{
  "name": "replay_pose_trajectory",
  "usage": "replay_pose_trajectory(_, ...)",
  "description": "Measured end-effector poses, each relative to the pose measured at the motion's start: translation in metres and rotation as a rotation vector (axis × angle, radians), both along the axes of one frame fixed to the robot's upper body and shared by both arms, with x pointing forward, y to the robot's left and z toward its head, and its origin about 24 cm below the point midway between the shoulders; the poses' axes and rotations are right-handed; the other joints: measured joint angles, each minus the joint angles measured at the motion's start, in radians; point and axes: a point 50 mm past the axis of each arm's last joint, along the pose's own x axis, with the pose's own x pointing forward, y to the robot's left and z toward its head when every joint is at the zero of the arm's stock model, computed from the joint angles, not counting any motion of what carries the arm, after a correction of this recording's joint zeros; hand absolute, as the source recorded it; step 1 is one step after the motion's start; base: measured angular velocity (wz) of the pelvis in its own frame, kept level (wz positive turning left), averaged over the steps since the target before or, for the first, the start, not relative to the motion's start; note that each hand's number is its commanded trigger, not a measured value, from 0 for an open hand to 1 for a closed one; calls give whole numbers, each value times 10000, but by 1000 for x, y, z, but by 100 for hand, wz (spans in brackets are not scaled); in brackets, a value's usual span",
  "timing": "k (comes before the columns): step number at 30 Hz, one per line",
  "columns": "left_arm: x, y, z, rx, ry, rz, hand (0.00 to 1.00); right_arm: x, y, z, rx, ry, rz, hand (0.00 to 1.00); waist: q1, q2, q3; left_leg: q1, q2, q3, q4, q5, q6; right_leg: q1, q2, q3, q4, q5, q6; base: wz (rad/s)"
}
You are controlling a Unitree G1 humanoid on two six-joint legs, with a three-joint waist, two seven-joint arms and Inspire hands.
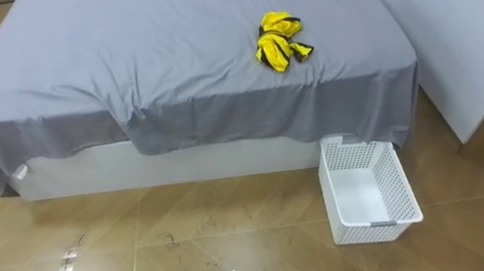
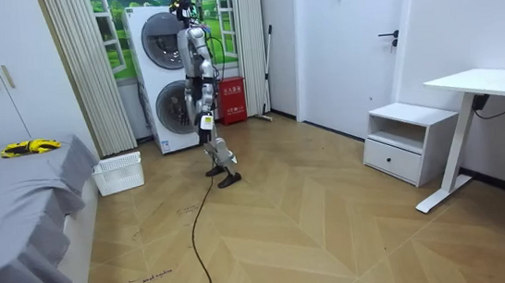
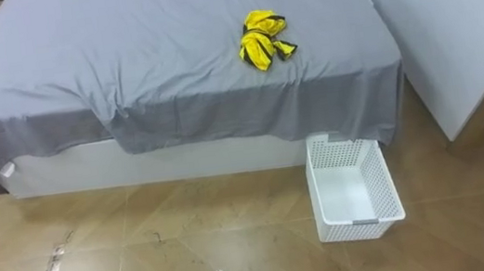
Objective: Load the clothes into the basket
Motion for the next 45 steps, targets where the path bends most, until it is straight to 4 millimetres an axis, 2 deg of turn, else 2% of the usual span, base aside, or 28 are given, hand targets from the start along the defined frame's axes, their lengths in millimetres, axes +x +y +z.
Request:
replay_pose_trajectory(8,2,1,0,-133,-144,591,0,4,1,0,88,-16,-2,0,50,-65,1,-494,166,118,859,-210,-137,-375,75,-23,441,-190,-133,-3)
replay_pose_trajectory(11,2,4,1,-288,-346,1404,0,3,3,-1,161,-26,-164,0,67,-155,8,-1379,364,428,3005,-343,-236,-483,49,55,871,-593,-289,-7)
replay_pose_trajectory(13,3,3,2,-384,-478,1724,0,-1,3,-1,220,-2,-530,0,-9,-149,93,-2102,626,504,4598,-287,-173,-309,137,188,927,-722,-432,9)
replay_pose_trajectory(14,6,1,2,-503,-641,1983,0,-1,2,-1,219,-39,-749,0,25,-81,59,-2613,647,434,5257,-325,-120,-223,165,291,1111,-920,-561,0)
replay_pose_trajectory(16,9,-1,2,-660,-921,2357,0,-2,1,0,187,-22,-1010,0,10,-97,43,-3330,268,466,4341,-349,30,-229,-6,320,1298,-1184,-505,-8)
replay_pose_trajectory(17,13,-2,3,-756,-1141,2553,0,-3,-1,0,168,61,-1007,0,15,-167,2,-3861,-60,466,3270,-133,-96,-193,-138,404,1337,-1330,-416,-25)
replay_pose_trajectory(19,9,-1,4,-758,-1393,2958,0,-4,-4,0,80,176,-829,0,153,-158,1,-4517,-230,569,1386,1314,-181,-5,-431,602,1328,-1611,-346,-53)
replay_pose_trajectory(20,10,-1,5,-736,-1491,2992,0,-5,-4,0,63,211,-796,0,119,-142,-8,-4579,-229,562,1103,1671,-178,144,-487,639,1202,-1678,-277,-39)
replay_pose_trajectory(21,8,1,5,-686,-1564,3183,0,-8,-4,0,74,281,-822,0,-15,-187,-51,-4669,-286,693,890,2307,-102,457,-653,736,950,-1813,-150,-7)
replay_pose_trajectory(22,7,2,5,-692,-1586,3254,0,-11,-5,0,79,382,-838,0,-5,-337,-142,-4870,-540,889,917,2580,156,555,-949,940,811,-1928,51,0)
replay_pose_trajectory(23,8,2,6,-702,-1646,3238,0,-10,-5,0,72,380,-818,0,21,-422,-133,-5046,-687,968,1052,2596,184,547,-1139,955,795,-1977,215,16)
replay_pose_trajectory(24,13,2,6,-758,-1821,3247,0,-7,-8,1,16,270,-863,0,-34,-514,-124,-5715,-855,1058,1725,2431,374,550,-1419,1358,788,-2195,191,46)
replay_pose_trajectory(25,22,2,8,-797,-2155,3185,0,-5,-12,2,-75,199,-1033,0,-155,-363,-211,-6346,-942,1397,2805,1788,1079,553,-1597,1553,966,-2569,296,60)
replay_pose_trajectory(26,26,3,9,-772,-2265,3132,0,-5,-12,2,-115,233,-1051,0,-139,-363,-162,-6416,-1024,1431,3234,1401,1146,501,-1660,1495,1233,-2689,450,22)
replay_pose_trajectory(27,27,7,10,-641,-2256,3067,0,0,-9,2,-47,85,-1059,0,120,-521,-53,-6176,-1099,1697,3699,769,1343,387,-1859,1514,1819,-2616,837,-43)
replay_pose_trajectory(28,19,10,8,-512,-1965,3091,0,6,-6,3,-18,-242,-1014,0,352,-625,-24,-5653,-1115,1946,3865,220,1426,374,-2028,1411,2655,-2218,1088,-66)
replay_pose_trajectory(29,15,10,7,-463,-1815,3086,0,12,-6,4,-39,-486,-956,0,467,-720,38,-5328,-1135,2022,3832,44,1455,288,-2088,1284,3212,-1892,1132,-57)
replay_pose_trajectory(30,13,9,7,-428,-1694,2961,0,22,-5,7,-120,-1028,-891,0,538,-552,34,-4710,-1139,2020,3599,-225,1477,-83,-2118,1092,4577,-931,1136,-26)
replay_pose_trajectory(32,19,8,7,-343,-1724,2591,0,42,-1,12,-209,-1833,-747,0,577,-558,44,-3665,-1257,1879,2729,-369,1494,-970,-2206,915,6666,660,1054,-17)
replay_pose_trajectory(34,25,3,7,-273,-1755,2245,0,64,0,19,-211,-2626,-609,0,580,-468,95,-2794,-1259,1692,1967,-367,1489,-2093,-2224,396,8230,85,720,-6)
replay_pose_trajectory(35,27,0,7,-255,-1744,1946,0,77,1,25,-199,-3142,-538,0,552,-293,129,-2216,-1120,1536,1562,-370,1475,-2807,-1959,-8,8423,-521,484,0)
replay_pose_trajectory(37,33,-4,8,-265,-1854,1502,0,102,2,39,-184,-4232,-385,0,514,-27,179,-1412,-774,1312,993,-446,1346,-4244,-1180,-666,7090,-1107,265,7)
replay_pose_trajectory(39,34,-5,8,-269,-1866,1142,0,112,3,46,-204,-4793,-301,0,428,56,204,-840,-677,1089,540,-484,1275,-4903,-647,-1008,4881,-945,113,34)
replay_pose_trajectory(40,34,-7,9,-306,-1879,893,0,116,3,50,-230,-5020,-303,0,353,52,195,-399,-638,1050,264,-552,1150,-5073,-451,-1226,3191,-390,-44,46)
replay_pose_trajectory(41,33,-8,8,-338,-1835,808,0,117,3,51,-217,-5098,-400,0,274,60,188,-217,-615,1042,176,-574,1111,-5099,-335,-1312,2585,259,-209,67)
replay_pose_trajectory(43,23,-9,6,-477,-1590,755,0,115,2,51,-134,-5236,-924,0,196,66,-42,474,-461,1061,168,-695,852,-4910,144,-1315,1221,2434,-1027,49)
replay_pose_trajectory(44,20,-11,5,-527,-1478,788,0,116,-1,52,-185,-5310,-1065,0,245,223,-132,609,-250,1046,191,-851,580,-4856,348,-1321,1370,2508,-953,-17)
replay_pose_trajectory(45,9,-10,4,-514,-1230,921,0,126,0,57,-177,-5635,-1235,0,423,486,-191,799,112,1076,367,-1076,39,-4617,578,-1469,1623,2416,-1174,-15)
